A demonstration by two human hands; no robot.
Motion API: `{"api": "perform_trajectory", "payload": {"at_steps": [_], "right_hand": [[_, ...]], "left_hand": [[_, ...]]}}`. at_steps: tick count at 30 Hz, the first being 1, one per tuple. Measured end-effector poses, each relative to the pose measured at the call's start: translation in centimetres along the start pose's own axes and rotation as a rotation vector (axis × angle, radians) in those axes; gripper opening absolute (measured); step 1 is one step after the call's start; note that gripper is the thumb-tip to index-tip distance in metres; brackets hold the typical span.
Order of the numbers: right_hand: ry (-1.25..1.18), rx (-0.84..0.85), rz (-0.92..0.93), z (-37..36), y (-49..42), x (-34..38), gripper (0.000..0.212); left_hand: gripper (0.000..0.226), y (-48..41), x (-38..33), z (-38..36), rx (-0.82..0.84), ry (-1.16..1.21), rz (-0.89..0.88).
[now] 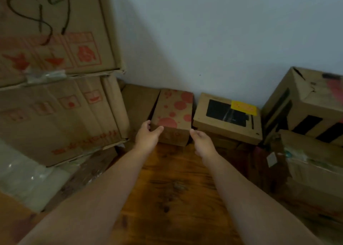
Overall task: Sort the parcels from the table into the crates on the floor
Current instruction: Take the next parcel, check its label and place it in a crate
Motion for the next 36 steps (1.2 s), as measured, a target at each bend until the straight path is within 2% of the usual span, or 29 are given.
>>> {"api": "perform_trajectory", "payload": {"at_steps": [4, 12, 17, 22, 25, 28, 32, 36], "right_hand": [[-0.013, -0.048, -0.013, -2.1, -1.9, -0.7, 0.053], [0.022, -0.065, 0.028, -3.1, -2.5, -1.2, 0.049], [-0.045, -0.063, 0.036, -2.1, -0.8, -1.4, 0.043], [-0.12, -0.025, 0.102, -0.5, 2.4, -0.5, 0.026], [-0.187, 0.02, 0.182, 0.6, 4.0, 0.9, 0.03], [-0.209, 0.047, 0.263, 1.7, 6.0, 1.8, 0.044], [-0.226, 0.094, 0.361, 2.8, 7.7, 2.9, 0.046], [-0.226, 0.18, 0.39, 3.2, 9.0, 2.8, 0.057]], "left_hand": [[0.069, -3.3, 0.8, -0.8, 0.043, -0.053, 0.052], [0.071, -3.6, 1.5, -1.6, 0.054, -0.094, 0.023], [0.068, -1.6, 1.0, -1.0, 0.046, -0.11, -0.045], [0.061, 1.7, 0.2, 0.4, 0.003, -0.066, -0.168], [0.065, 3.1, -0.8, 1.3, 0.037, 0.008, -0.237], [0.073, 4.2, -1.5, 2.4, 0.075, 0.05, -0.251], [0.067, 5.7, -2.5, 3.7, 0.088, -0.027, -0.315], [0.088, 6.8, -3.1, 4.8, 0.162, -0.151, -0.323]]}}
Point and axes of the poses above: each hand's wrist, its own y-axis away from the middle knuckle, its own z-axis out of the back of the hand, x = y × z, the point moved 2 cm from there along -y, towards the middle knuckle, and after that the axes turned 1 degree about z, right-handed, at the moved point
